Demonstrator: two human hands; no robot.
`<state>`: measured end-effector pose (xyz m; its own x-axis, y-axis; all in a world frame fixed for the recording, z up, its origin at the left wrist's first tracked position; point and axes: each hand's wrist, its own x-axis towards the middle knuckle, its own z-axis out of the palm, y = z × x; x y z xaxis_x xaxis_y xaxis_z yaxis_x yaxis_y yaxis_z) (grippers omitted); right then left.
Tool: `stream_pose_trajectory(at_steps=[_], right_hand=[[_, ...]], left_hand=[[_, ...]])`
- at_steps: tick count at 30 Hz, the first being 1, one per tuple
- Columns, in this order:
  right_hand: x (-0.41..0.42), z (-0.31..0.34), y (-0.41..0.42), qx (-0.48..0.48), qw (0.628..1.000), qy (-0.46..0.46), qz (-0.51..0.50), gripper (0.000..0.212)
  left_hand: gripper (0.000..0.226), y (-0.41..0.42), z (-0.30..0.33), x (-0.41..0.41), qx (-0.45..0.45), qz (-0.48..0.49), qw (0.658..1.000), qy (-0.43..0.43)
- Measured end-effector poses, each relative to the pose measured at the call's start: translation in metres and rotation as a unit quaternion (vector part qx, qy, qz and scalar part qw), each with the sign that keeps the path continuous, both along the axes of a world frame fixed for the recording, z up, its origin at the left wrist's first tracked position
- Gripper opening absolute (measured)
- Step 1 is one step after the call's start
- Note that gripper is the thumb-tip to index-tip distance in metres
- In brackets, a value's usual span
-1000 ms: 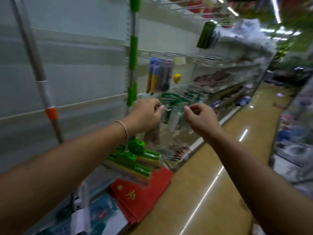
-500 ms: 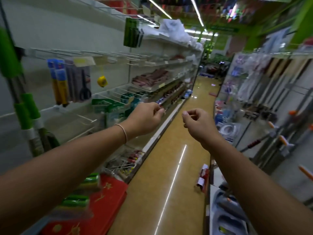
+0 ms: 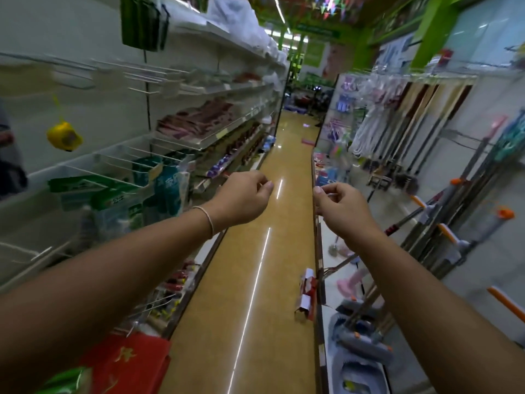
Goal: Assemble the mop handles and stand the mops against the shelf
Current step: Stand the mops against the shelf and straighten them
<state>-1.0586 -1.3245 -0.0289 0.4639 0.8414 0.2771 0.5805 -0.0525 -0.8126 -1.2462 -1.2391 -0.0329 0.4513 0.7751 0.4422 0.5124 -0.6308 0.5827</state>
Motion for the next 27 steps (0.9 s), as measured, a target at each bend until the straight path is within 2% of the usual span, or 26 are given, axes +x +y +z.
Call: stream_pose_trajectory(at_steps=[6, 14, 19, 27], right_hand=[[0.029, 0.008, 0.087, 0.023, 0.999, -0.005, -0.046, 0.018], [0.089, 0.002, 0.168, 0.014, 0.997, 0.007, -0.074, 0.012], [0.147, -0.011, 0.229, 0.015, 0.997, 0.019, -0.077, 0.012], [0.262, -0.001, 0.357, -0.006, 0.997, -0.003, -0.075, 0.013]], left_hand=[[0.028, 0.107, 0.021, 0.025, 0.017, -0.008, 1.000, -0.003], [0.027, 0.192, 0.014, 0.092, -0.003, -0.075, 0.997, -0.022], [0.029, 0.254, -0.002, 0.153, -0.033, -0.076, 0.996, -0.011], [0.030, 0.369, 0.000, 0.244, -0.013, -0.065, 0.997, 0.036]])
